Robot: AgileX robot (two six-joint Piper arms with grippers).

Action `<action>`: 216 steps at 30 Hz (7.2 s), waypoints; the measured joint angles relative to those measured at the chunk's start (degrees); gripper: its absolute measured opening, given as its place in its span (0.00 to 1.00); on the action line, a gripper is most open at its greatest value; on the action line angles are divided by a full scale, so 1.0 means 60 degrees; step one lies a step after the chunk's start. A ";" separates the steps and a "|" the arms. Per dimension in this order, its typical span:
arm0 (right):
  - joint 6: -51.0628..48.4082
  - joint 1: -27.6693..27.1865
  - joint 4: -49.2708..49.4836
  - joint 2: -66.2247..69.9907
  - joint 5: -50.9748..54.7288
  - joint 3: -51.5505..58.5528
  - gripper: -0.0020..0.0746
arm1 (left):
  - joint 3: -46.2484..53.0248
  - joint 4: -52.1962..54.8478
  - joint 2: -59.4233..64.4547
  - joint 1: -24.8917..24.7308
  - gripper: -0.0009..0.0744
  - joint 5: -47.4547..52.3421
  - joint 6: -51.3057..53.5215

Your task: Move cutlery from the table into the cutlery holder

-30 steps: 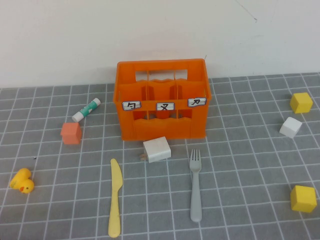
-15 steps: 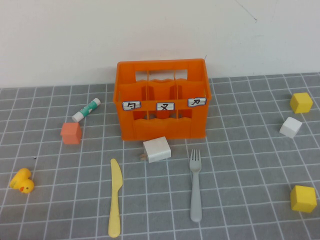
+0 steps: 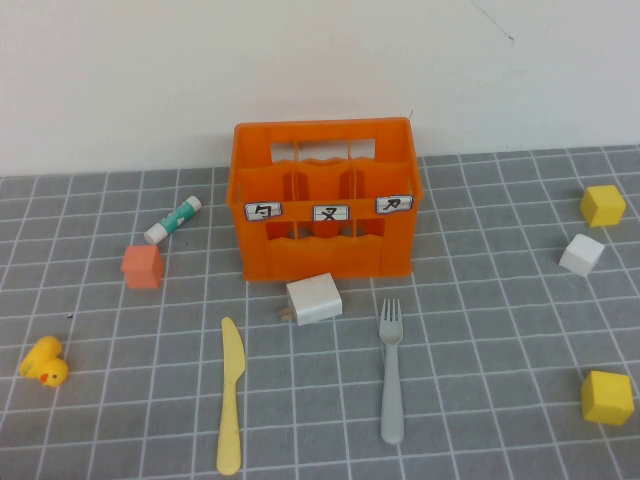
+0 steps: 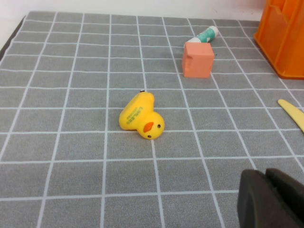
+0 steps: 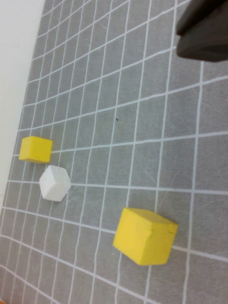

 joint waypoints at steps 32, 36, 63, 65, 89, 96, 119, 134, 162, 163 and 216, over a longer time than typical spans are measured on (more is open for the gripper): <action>0.0000 0.0000 -0.0022 0.0000 -0.8160 0.0067 0.02 | 0.0056 0.0326 0.0000 0.0000 0.01 -0.6392 0.0156; 0.0126 0.0000 -0.0027 0.0000 -0.9452 0.0067 0.02 | 0.0056 0.0358 0.0000 0.0000 0.01 -0.8102 0.0156; 0.0189 0.0000 0.1114 0.2228 0.0452 -0.4782 0.02 | -0.5110 0.1247 0.2283 0.0000 0.01 0.0875 -0.1419; -0.0594 0.0000 0.1699 0.2767 0.1350 -0.4879 0.02 | -0.5117 0.1224 0.2763 0.0000 0.01 0.1176 -0.1305; -0.6425 0.0000 0.4809 0.5874 0.4388 -0.4672 0.02 | -0.7390 -0.5674 1.1263 -0.1167 0.01 0.4859 0.4646; -0.6425 0.0000 0.4830 0.5874 0.4033 -0.4007 0.02 | -0.8026 -0.2363 1.2404 -0.3682 0.01 0.3338 0.0935; -0.6425 0.0000 0.4930 0.5874 0.3523 -0.3737 0.02 | -0.9151 0.1234 1.6225 -0.4688 0.44 0.2303 -0.3561; -0.6460 0.0000 0.5002 0.5874 0.3523 -0.3737 0.02 | -0.9246 0.2360 1.6728 -0.4748 0.38 0.1654 -0.4165; -0.6778 0.0000 0.5287 0.5874 0.3523 -0.3737 0.02 | -0.9266 0.3706 1.5803 -0.4764 0.14 0.3076 -0.5988; -0.6778 0.0000 0.5287 0.5874 0.3523 -0.3737 0.02 | -0.9266 0.3578 1.5785 -0.4764 0.17 0.3193 -0.5933; -0.7073 0.0000 0.5792 0.5874 0.3523 -0.3737 0.02 | -0.9382 0.2152 1.6876 -0.4764 0.30 0.3080 -0.4265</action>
